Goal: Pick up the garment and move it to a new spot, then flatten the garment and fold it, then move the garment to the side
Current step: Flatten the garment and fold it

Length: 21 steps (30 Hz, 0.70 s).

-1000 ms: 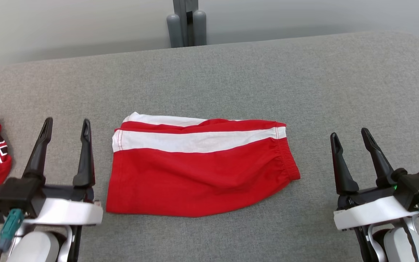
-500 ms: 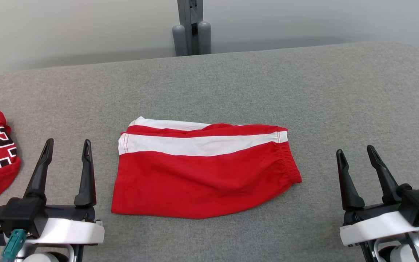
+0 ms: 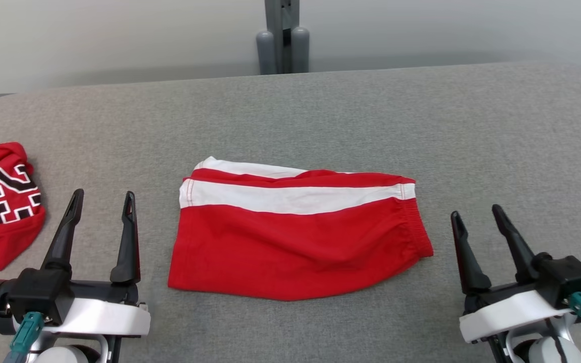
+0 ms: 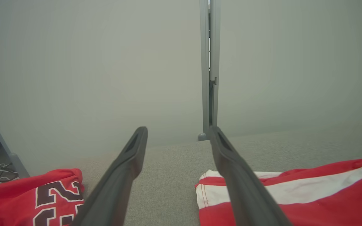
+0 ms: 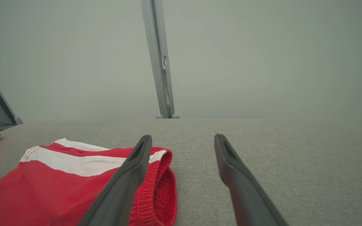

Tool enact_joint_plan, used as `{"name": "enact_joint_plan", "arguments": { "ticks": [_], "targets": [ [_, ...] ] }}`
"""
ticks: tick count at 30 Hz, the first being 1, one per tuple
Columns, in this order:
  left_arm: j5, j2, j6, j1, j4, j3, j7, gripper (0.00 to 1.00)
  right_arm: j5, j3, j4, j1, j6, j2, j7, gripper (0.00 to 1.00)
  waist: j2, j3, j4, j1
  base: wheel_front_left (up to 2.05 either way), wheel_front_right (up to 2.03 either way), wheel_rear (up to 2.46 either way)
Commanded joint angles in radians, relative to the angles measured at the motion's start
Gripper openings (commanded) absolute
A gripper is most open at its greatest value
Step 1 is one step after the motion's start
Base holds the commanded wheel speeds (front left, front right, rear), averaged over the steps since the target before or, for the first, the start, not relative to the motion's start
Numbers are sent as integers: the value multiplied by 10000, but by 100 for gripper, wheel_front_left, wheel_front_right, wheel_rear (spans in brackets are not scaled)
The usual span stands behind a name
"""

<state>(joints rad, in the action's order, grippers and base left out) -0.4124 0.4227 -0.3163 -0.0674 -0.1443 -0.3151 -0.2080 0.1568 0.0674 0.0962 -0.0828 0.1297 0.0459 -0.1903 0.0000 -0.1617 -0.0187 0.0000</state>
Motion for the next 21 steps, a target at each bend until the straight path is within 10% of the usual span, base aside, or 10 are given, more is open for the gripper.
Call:
{"name": "enact_joint_plan", "arguments": {
  "ticks": [1,21],
  "targets": [
    [7,-41,74,-153,78,-39,-69,100,37,90,164,-184,20,73,81,100,0,-47,-179,0,0,0,0],
    [9,-345,510,-979,660,-361,-322,100,499,585,4396,-2057,14,81,74,100,0,-1128,-687,0,0,0,0]
  ]
}}
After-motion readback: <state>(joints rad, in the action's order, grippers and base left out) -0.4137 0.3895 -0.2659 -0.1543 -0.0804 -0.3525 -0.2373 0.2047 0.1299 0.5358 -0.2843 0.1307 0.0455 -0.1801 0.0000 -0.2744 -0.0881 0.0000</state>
